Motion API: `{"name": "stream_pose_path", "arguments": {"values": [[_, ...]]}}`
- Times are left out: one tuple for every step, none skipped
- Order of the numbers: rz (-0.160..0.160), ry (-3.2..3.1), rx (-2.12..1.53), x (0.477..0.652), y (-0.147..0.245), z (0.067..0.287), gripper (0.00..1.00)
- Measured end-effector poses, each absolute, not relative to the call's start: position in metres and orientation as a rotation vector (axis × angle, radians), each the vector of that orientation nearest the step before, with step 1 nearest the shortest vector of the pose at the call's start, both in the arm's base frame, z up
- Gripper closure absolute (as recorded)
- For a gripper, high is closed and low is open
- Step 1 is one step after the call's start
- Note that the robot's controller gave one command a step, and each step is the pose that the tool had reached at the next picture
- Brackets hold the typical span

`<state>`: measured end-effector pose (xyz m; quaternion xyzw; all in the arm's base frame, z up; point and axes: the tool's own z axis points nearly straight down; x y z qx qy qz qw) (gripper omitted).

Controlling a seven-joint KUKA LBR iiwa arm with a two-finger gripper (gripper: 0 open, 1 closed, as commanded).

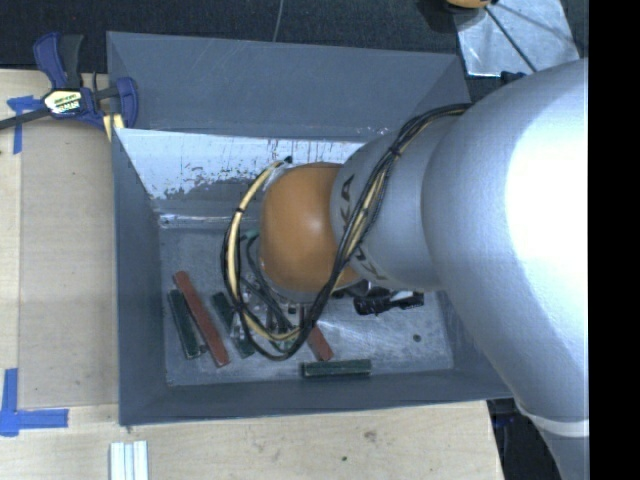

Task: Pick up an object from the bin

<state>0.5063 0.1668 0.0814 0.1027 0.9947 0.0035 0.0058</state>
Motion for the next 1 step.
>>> {"name": "stream_pose_path", "arguments": {"values": [[-0.002, 3.13, 0.296, 0.4975, 0.1605, 0.1235, 1.0]]}}
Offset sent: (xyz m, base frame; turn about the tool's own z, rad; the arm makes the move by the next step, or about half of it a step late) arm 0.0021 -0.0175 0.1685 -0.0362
